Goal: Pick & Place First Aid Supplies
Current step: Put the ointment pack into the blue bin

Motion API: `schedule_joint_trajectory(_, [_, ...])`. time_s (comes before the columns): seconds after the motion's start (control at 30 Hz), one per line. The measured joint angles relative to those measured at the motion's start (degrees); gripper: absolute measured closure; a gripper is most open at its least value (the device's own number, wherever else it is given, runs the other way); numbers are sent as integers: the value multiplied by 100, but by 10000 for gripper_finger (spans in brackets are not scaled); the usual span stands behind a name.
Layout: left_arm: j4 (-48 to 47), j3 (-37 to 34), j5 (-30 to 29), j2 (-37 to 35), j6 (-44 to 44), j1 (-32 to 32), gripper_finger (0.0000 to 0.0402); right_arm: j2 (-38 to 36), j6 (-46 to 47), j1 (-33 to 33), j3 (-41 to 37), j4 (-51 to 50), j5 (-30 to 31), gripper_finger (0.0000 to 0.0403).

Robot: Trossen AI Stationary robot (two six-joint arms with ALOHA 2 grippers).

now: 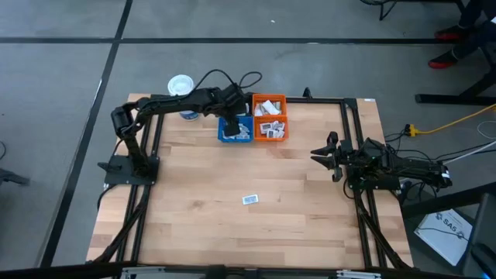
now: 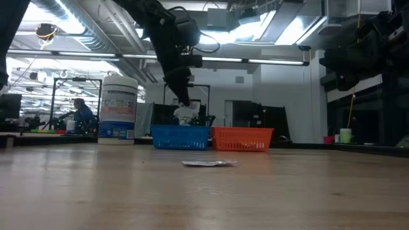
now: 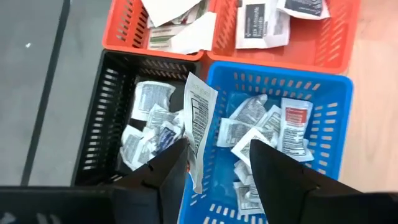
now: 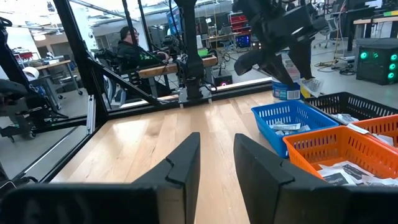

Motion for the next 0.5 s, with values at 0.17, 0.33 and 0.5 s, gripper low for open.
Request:
schedule_joint_trajectory(0.17, [-7, 0, 235, 0, -8, -112, 233, 0, 1, -1, 2, 0, 0, 303])
schedule_joint_trajectory(0.33, [-4, 0, 435, 0, 62, -296, 233, 0, 0, 0, 1, 0, 2, 303])
schedule_joint_trajectory(0.5, [114, 0, 422, 0, 96, -622, 233, 0, -1, -1, 2, 0, 1, 303])
